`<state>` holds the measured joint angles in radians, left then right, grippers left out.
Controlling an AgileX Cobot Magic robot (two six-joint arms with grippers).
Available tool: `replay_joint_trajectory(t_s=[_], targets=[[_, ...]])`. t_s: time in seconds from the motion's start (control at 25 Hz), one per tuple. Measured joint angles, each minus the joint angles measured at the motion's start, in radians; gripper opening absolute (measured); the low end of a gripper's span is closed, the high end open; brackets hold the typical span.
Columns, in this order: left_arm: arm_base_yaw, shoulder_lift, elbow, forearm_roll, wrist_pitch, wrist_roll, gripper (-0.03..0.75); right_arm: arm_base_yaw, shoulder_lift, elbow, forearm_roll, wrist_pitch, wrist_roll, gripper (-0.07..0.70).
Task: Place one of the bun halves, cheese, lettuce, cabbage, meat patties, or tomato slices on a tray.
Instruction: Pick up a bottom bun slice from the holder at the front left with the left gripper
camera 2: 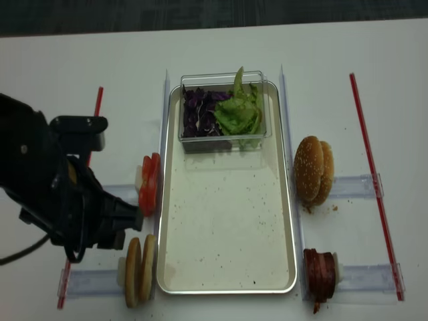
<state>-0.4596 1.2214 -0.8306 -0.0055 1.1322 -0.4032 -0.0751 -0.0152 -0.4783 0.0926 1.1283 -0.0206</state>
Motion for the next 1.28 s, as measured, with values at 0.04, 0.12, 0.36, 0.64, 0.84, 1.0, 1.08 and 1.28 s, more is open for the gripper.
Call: replay_joint_trajectory(t_s=[0.04,0.12,0.36,0.64,0.84,1.0,1.08,1.28], targets=[[-0.025,0.000,-0.004,0.000,0.000,-0.030,0.347,0.000,0.000,0.000,0.000,0.000,0.000,0.445],[-0.077,0.002,-0.008,0.000,0.002,-0.080,0.347,0.000,0.000,0.000,0.000,0.000,0.000,0.445],[-0.198,0.006,-0.008,0.000,0.002,-0.210,0.347,0.000,0.000,0.000,0.000,0.000,-0.002,0.445],[-0.313,0.061,-0.008,0.000,-0.024,-0.320,0.347,0.000,0.000,0.000,0.000,0.000,-0.002,0.445],[-0.333,0.096,-0.013,0.005,-0.063,-0.348,0.347,0.000,0.000,0.000,0.000,0.000,-0.002,0.445],[-0.332,0.117,-0.015,0.026,-0.077,-0.353,0.347,0.000,0.000,0.000,0.000,0.000,-0.002,0.445],[-0.332,0.135,-0.015,0.036,-0.077,-0.353,0.347,0.000,0.000,0.000,0.000,0.000,-0.002,0.445],[-0.332,0.177,-0.015,0.072,-0.090,-0.353,0.347,0.000,0.000,0.000,0.000,0.000,-0.002,0.445]])
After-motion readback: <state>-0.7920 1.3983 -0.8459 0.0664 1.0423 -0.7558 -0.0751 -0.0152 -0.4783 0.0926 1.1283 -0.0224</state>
